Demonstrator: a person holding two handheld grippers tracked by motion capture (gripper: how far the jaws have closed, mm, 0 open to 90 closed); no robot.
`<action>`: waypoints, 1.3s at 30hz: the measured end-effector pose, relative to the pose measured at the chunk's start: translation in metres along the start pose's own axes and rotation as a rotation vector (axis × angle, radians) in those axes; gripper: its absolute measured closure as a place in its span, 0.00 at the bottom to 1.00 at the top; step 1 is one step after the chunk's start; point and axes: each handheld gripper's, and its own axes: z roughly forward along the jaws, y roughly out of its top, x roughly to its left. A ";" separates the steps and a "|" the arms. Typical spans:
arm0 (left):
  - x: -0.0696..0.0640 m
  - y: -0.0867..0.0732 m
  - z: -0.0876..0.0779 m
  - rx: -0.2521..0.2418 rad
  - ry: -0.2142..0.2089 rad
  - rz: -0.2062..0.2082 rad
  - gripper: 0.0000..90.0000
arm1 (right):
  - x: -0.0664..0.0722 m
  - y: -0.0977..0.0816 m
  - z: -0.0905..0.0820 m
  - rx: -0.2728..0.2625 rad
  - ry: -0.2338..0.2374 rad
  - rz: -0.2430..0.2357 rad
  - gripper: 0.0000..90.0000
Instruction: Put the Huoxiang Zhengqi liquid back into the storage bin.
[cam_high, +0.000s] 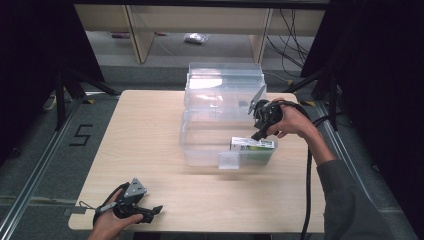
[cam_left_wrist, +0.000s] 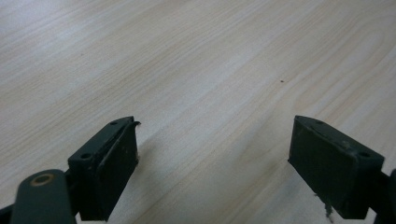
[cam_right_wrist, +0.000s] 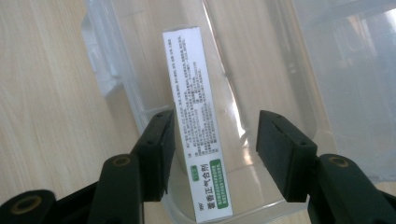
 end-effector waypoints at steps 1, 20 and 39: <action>0.000 0.000 0.000 -0.001 0.000 -0.001 0.17 | 0.001 0.000 -0.002 -0.004 -0.004 0.010 0.53; 0.000 0.000 0.000 0.000 -0.001 -0.002 0.17 | 0.008 -0.008 -0.008 -0.071 -0.036 0.078 0.41; 0.000 0.000 0.000 0.001 0.000 -0.001 0.17 | 0.026 -0.030 -0.009 -0.227 -0.076 0.262 0.27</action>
